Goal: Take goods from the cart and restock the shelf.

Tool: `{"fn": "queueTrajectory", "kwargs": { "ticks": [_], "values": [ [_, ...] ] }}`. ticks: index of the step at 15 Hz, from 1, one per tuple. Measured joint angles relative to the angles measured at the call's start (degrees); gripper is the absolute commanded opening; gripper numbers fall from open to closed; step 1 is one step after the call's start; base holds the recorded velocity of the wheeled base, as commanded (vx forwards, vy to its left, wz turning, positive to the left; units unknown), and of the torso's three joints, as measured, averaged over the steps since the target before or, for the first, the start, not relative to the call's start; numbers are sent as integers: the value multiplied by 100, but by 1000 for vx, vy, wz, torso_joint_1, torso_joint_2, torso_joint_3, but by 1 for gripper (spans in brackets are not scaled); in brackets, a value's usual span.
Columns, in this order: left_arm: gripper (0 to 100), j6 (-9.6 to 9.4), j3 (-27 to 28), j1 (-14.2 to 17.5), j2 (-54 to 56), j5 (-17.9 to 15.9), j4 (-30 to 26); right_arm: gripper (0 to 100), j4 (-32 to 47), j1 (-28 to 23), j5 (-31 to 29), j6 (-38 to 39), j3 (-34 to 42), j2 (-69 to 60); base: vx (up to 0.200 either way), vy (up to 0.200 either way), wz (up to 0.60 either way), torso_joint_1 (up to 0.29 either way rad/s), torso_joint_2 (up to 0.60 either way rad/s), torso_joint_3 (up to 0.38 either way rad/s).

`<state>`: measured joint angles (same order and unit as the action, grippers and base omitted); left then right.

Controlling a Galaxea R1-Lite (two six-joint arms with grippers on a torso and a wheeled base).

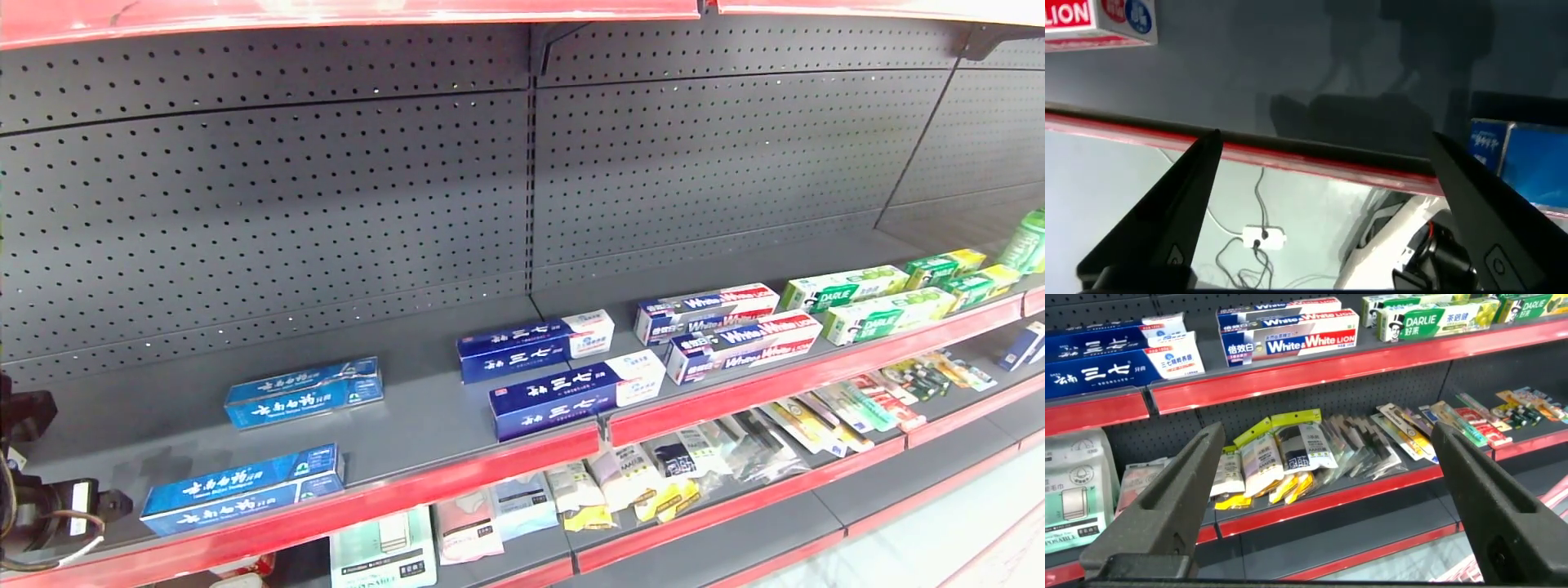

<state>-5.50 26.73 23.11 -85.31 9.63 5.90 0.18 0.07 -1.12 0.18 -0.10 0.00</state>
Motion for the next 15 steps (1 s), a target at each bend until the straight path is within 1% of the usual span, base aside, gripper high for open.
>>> {"fn": "queueTrajectory", "kwargs": {
  "ticks": [1, 4, 9, 11, 15],
  "values": [
    [100, 6, 0, -24, -24, -11, -7, 100, -2, 0, 0, 0, 0, 0, 0, 0, 0, 0, 0, 0],
    [100, 13, -2, -54, -79, -249, -7, 100, -2, 0, 4, 0, 0, 0, 0, 0, 0, 0, 0, 0],
    [100, 15, 9, -77, -157, -282, 55, 100, 0, -2, 0, 0, 0, 0, 0, 0, 0, 0, 0, 0],
    [100, 96, 9, -173, -184, -293, 160, 100, 0, 0, 0, -2, 0, 0, 0, 0, 0, 0, 0, 0],
    [100, 118, 5, -291, -210, -301, 182, 100, 0, 0, 0, 0, 0, 0, 0, 0, 0, 0, 0, 0]
  ]
}}
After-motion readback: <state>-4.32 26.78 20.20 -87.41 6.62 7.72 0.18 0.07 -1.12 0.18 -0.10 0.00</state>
